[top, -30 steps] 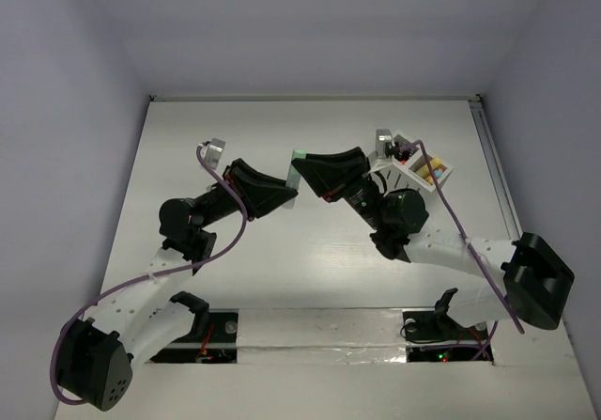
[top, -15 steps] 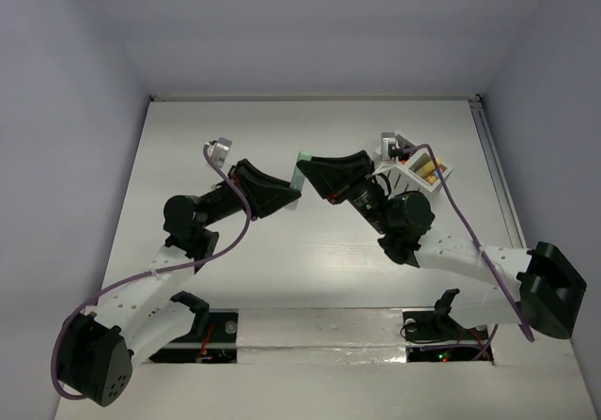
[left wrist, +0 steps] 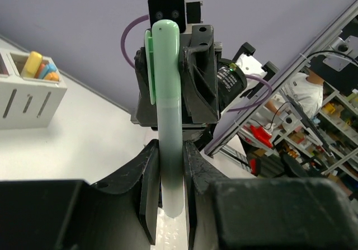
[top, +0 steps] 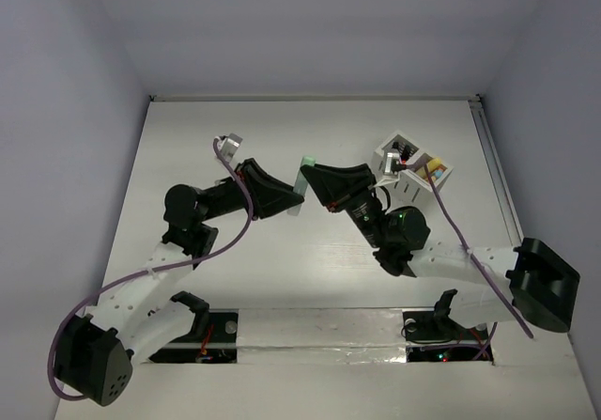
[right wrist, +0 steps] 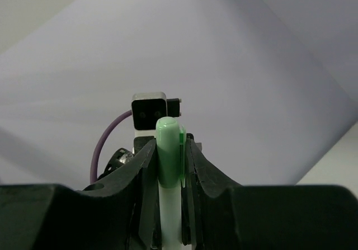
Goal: Sort the stationery into containers
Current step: Close the pen cap on the pen, then place the pen in the storage box.
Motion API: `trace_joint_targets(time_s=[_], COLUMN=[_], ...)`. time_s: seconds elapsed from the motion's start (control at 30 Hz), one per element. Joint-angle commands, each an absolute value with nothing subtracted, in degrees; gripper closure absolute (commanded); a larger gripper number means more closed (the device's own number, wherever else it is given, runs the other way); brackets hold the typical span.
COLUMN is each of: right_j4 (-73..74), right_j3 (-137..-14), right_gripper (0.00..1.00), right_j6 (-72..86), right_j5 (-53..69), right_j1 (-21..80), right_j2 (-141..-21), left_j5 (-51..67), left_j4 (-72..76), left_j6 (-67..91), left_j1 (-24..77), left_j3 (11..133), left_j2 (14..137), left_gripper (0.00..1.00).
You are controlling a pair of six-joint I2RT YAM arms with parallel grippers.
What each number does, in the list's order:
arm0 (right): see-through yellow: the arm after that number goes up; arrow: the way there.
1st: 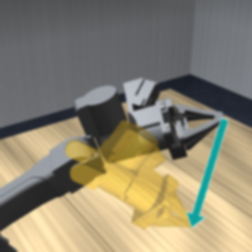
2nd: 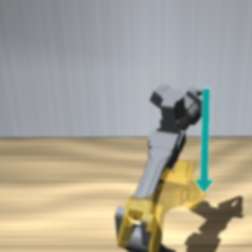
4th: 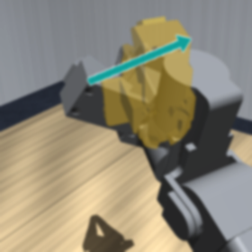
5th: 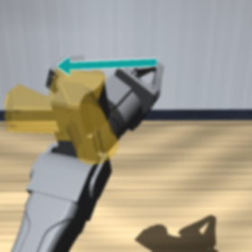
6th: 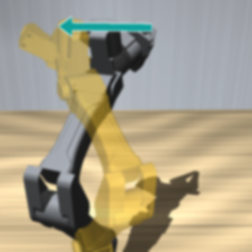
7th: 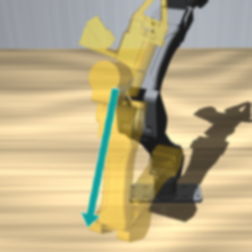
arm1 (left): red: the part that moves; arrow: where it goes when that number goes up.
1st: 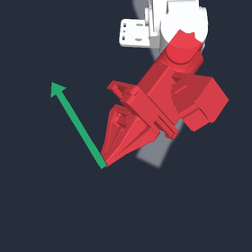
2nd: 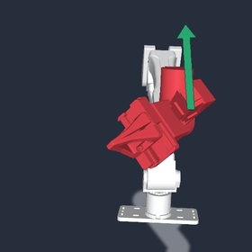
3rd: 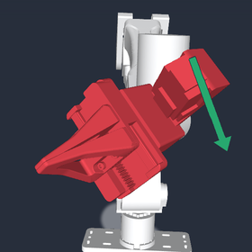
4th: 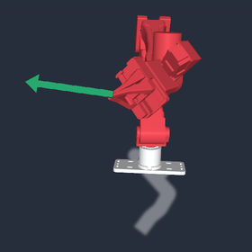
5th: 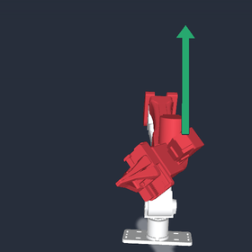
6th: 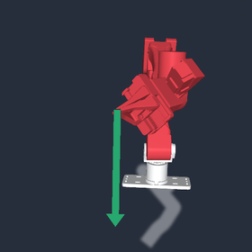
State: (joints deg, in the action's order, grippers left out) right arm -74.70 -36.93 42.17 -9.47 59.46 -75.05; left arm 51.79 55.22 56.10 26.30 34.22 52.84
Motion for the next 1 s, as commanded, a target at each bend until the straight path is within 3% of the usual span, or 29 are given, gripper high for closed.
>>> trace_joint_targets(time_s=[0.0, 0.1, 0.17, 0.27, 0.3, 0.4, 0.43, 0.5, 0.67, 0.97], right_j4=[-46.4, -41.8, -39.2, -39.0, -38.4, -37.5, -36.9, -35.5, -27.4, -20.0], right_j3=[-30.2, -32.9, -36.5, -40.5, -41.5, -44.7, -45.5, -46.6, -46.5, -41.0], right_gripper=[1.0, 1.0, 1.0, 1.0, 1.0, 1.0, 1.0, 1.0, 1.0, 1.0], right_j6=[40.5, 36.8, 34.3, 32.2, 32.3, 31.6, 31.6, 30.2, 25.0, 21.2], right_j5=[-2.9, -11.1, -16.2, -19.9, -19.9, -20.9, -21.1, -22.8, -29.1, -35.6], right_j1=[65.6, 64.4, 62.1, 58.0, 54.4, 49.2, 46.0, 43.6, 34.8, 17.4], right_j2=[-77.2, -73.8, -73.0, -72.5, -72.4, -72.6, -72.7, -72.2, -67.0, -60.1], left_j5=[34.4, 35.4, 35.8, 37.4, 37.5, 36.2, 35.8, 33.5, 27.8, 21.9], left_j4=[68.3, 60.8, 52.8, 41.7, 38.5, 23.4, 17.0, 11.5, 1.3, -1.8], left_j6=[54.4, 52.7, 49.1, 43.2, 41.2, 32.8, 30.8, 25.4, 18.4, 14.0], left_j1=[25.3, 25.3, 25.3, 25.3, 25.3, 25.3, 25.3, 25.3, 25.3, 27.2], left_j3=[44.1, 41.1, 39.1, 37.2, 37.1, 38.4, 39.1, 39.9, 39.6, 38.2], left_j2=[48.8, 45.7, 42.2, 38.1, 35.2, 30.0, 28.9, 25.6, 21.0, 23.5], left_gripper=[1.0, 1.0, 0.9, 0.61, 0.46, 0.29, 0.11, 0.01, 0.01, 0.01])
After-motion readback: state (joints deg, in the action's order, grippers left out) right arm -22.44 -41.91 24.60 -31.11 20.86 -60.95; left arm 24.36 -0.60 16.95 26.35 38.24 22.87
